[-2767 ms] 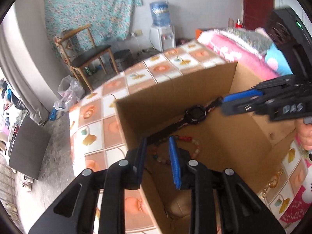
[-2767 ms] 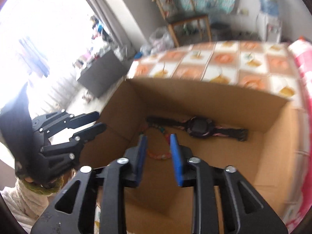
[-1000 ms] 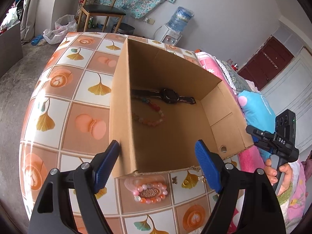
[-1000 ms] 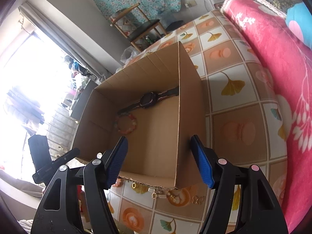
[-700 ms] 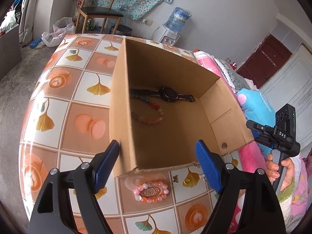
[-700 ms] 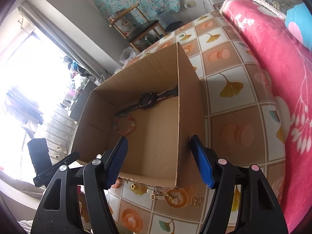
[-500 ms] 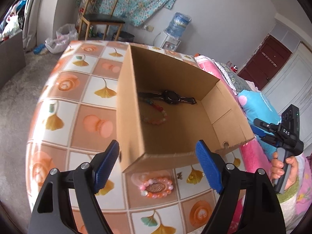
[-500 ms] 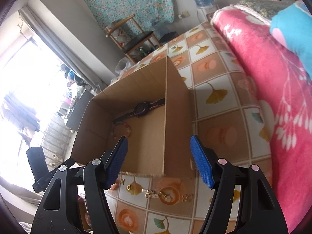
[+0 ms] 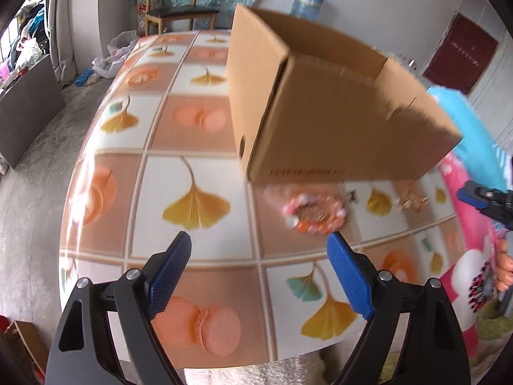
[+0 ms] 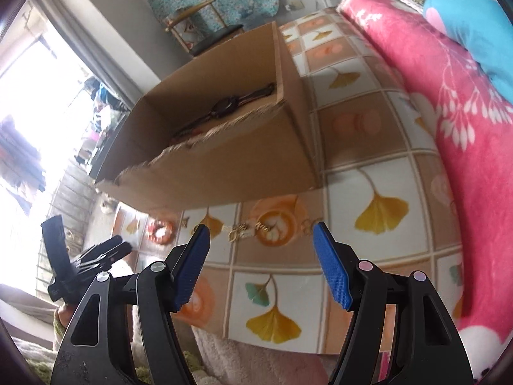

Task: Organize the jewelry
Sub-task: 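Move the open right gripper toward the gold charms on the table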

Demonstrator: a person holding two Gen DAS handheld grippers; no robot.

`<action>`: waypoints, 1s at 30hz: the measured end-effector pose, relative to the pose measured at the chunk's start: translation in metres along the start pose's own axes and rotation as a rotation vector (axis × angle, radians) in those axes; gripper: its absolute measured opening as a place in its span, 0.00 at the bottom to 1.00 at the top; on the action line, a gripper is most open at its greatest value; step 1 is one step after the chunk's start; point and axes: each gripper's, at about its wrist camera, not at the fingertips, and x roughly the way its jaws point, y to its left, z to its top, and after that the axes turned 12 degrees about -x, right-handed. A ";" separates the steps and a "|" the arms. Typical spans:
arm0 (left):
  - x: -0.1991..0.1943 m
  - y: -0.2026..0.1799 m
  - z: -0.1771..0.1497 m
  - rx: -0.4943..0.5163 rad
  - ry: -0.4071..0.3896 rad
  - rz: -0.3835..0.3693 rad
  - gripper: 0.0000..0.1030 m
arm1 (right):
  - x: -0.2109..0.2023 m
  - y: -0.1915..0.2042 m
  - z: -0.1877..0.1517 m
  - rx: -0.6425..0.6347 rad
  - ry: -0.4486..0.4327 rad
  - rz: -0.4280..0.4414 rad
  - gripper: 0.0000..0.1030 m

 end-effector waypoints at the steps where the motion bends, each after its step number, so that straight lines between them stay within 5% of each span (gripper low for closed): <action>1: 0.004 0.000 -0.003 0.005 0.004 0.019 0.82 | 0.002 0.002 -0.002 -0.006 0.002 0.005 0.62; 7: 0.013 0.003 -0.009 0.028 0.000 0.086 0.93 | 0.012 0.015 -0.005 -0.032 0.024 0.018 0.55; 13: 0.016 -0.001 -0.020 0.086 -0.039 0.193 0.95 | 0.020 0.011 -0.017 -0.068 0.072 -0.138 0.41; 17: 0.016 0.001 -0.019 0.079 -0.036 0.190 0.95 | 0.025 0.004 -0.022 -0.069 0.086 -0.206 0.37; 30: 0.016 -0.001 -0.020 0.083 -0.034 0.196 0.95 | 0.039 0.040 -0.023 -0.199 0.055 -0.077 0.37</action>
